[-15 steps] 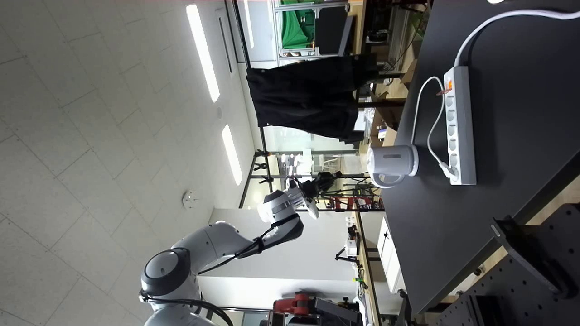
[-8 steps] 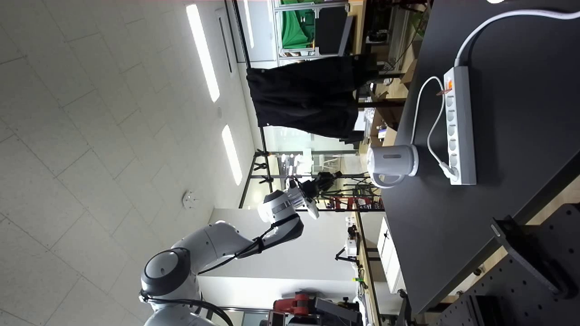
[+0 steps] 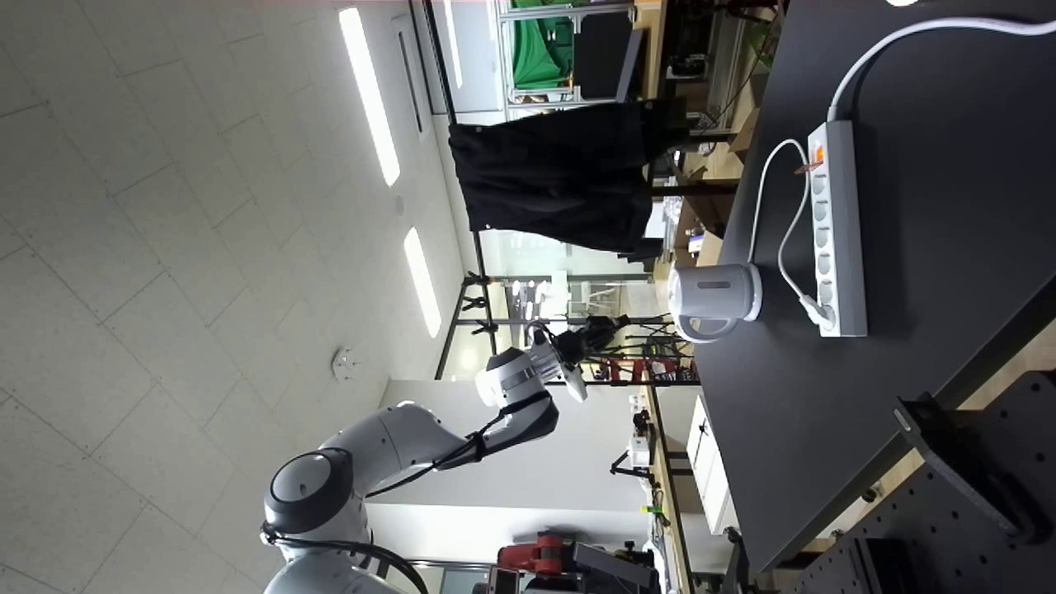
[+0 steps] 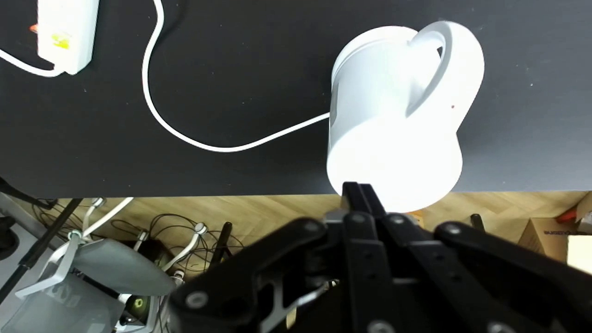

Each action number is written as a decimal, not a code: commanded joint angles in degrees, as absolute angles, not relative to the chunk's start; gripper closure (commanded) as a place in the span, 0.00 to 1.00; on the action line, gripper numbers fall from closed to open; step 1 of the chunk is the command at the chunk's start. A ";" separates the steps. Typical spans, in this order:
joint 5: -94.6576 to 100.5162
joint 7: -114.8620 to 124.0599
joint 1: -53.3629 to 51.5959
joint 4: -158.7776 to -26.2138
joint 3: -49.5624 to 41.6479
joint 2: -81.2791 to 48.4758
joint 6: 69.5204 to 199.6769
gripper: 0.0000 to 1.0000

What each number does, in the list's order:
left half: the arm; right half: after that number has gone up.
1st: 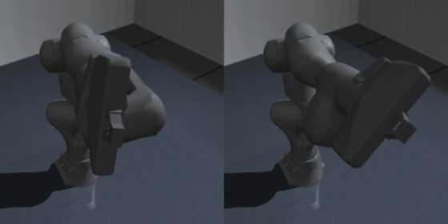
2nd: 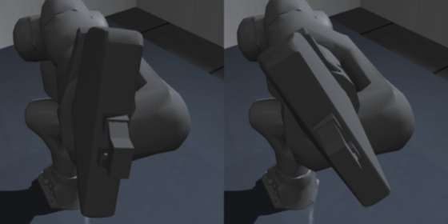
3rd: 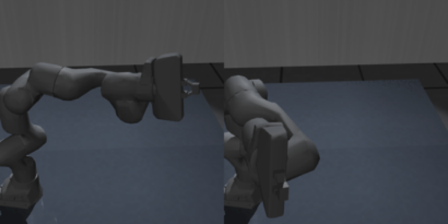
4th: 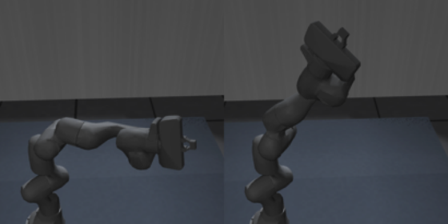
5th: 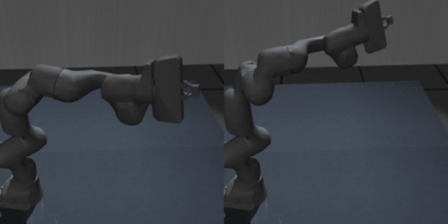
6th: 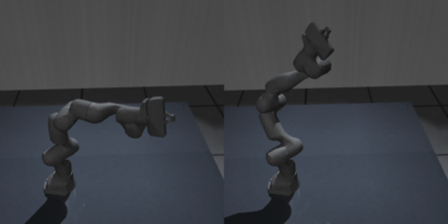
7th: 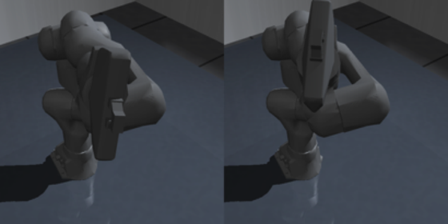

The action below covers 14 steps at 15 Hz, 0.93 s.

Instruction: Turn on the white electric kettle

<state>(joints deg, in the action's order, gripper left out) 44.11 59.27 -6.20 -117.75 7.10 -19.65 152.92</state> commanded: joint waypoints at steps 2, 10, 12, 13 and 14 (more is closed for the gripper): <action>45.11 61.73 -7.71 -114.30 6.36 -24.20 153.30 1.00; 41.47 58.07 -6.32 -109.90 8.21 -31.38 158.09 1.00; 40.34 57.00 -6.18 -108.79 8.78 -32.83 158.29 1.00; 35.56 53.80 -10.13 -108.80 4.81 -32.94 159.51 1.00; 33.64 52.55 -10.74 -108.40 4.36 -33.48 159.86 1.00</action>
